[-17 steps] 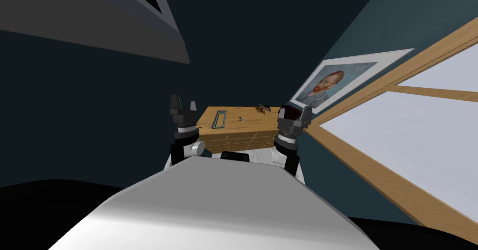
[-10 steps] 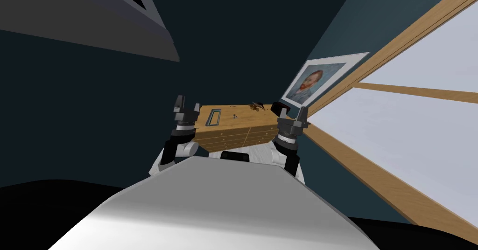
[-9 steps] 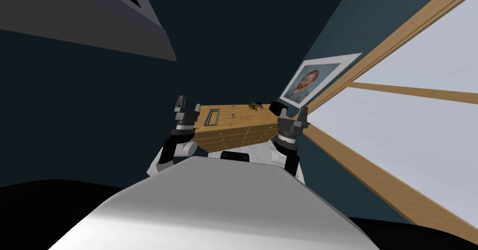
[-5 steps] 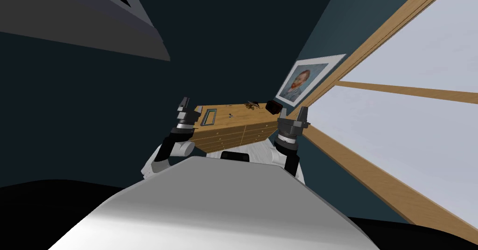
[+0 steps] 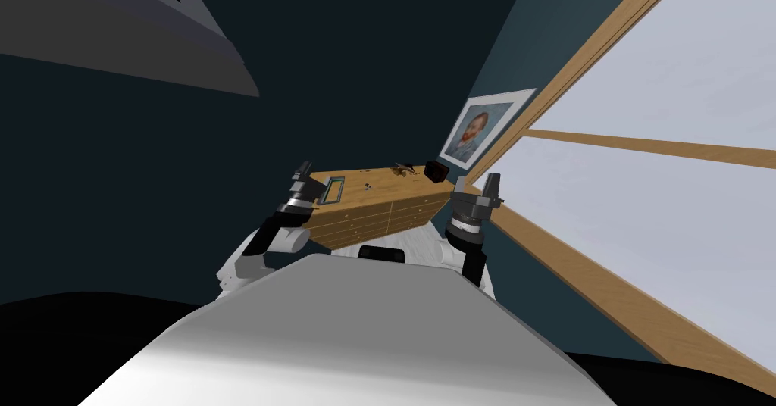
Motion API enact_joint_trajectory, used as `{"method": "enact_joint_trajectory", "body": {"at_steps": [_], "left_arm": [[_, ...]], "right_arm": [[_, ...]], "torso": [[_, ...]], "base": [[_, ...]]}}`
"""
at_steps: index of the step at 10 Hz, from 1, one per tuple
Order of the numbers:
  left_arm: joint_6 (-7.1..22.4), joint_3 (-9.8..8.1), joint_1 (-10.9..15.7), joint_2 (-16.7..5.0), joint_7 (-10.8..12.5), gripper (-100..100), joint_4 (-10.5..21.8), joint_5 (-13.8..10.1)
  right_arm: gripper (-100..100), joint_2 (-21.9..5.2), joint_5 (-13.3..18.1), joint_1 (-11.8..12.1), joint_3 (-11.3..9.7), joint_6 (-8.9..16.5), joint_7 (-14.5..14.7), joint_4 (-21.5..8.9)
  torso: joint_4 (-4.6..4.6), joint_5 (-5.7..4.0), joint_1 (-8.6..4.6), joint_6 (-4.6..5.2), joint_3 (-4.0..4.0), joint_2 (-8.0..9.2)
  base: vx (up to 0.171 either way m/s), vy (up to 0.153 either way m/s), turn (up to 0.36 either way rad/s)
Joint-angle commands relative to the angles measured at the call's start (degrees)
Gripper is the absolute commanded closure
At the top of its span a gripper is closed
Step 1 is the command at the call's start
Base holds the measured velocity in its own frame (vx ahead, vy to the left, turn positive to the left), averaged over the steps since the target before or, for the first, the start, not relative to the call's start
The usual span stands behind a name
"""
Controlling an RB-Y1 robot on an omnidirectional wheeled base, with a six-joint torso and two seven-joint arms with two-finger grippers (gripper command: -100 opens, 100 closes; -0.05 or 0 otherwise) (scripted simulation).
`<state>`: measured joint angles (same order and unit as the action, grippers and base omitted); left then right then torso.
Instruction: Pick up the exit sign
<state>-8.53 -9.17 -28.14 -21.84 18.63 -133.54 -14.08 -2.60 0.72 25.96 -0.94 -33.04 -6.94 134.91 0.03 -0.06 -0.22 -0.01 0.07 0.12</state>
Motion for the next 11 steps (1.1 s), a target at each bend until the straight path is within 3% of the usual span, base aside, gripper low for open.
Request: {"method": "enact_joint_trajectory", "body": {"at_steps": [1,2,3,4,6,7,9,10,11], "left_arm": [[0.6,-0.27,0.2,-0.8,2.0,-100,0.4,-0.3],[3.4,-1.04,0.3,-3.5,4.2,-100,1.4,-2.1],[3.5,-1.04,0.3,-3.6,5.8,-100,1.4,-2.1],[6.1,-1.75,0.4,-6.1,7.5,-100,2.6,-4.1],[6.6,-1.75,0.4,-6.5,9.8,-100,2.6,-4.1],[9.3,-2.39,0.4,-9.3,11.9,-100,3.8,-6.2],[9.7,-2.39,0.4,-9.4,13.9,-100,3.8,-6.2],[12.4,-2.94,0.5,-12.2,16.2,-100,5.2,-8.4],[12.9,-2.94,0.5,-12.4,17.7,-100,5.2,-8.4]], "right_arm": [[0,0.0,0.0,0.0,0.0,0.0,0.0,0.0],[0,0.0,0.0,0.0,0.0,0.0,0.0,0.0],[0,0.0,0.0,0.0,0.0,0.0,0.0,0.0],[0,0.0,0.0,0.0,0.0,0.0,0.0,0.0],[0,0.0,0.0,0.0,0.0,0.0,0.0,0.0],[0,0.0,0.0,0.0,0.0,0.0,0.0,0.0],[0,0.0,0.0,0.0,0.0,0.0,0.0,0.0],[0,0.0,0.0,0.0,0.0,0.0,0.0,0.0],[0,0.0,0.0,0.0,0.0,0.0,0.0,0.0]], "torso": [[0.0,0.0,0.0,0.0,0.0,0.0],[0.0,0.03,0.14,-0.01,-0.01,-0.03],[-0.01,0.02,0.08,0.02,-0.03,-0.04],[-0.01,0.02,0.06,-0.01,-0.03,-0.05],[-0.01,0.0,0.03,-0.01,-0.03,-0.05],[-0.01,0.03,0.14,-0.02,-0.03,-0.06],[-0.02,0.02,0.06,-0.01,-0.05,-0.09],[-0.01,0.03,0.14,-0.03,-0.04,-0.07],[-0.01,0.03,0.13,0.02,-0.02,-0.03]], "base": [[-0.01,-0.022,-0.003],[-0.012,-0.053,-0.145],[-0.008,-0.057,-0.085],[-0.013,-0.078,-0.143],[-0.004,-0.043,-0.044],[0.0,-0.055,-0.148],[0.0,-0.042,-0.045],[-0.017,-0.036,-0.151],[-0.01,-0.044,-0.11]]}}
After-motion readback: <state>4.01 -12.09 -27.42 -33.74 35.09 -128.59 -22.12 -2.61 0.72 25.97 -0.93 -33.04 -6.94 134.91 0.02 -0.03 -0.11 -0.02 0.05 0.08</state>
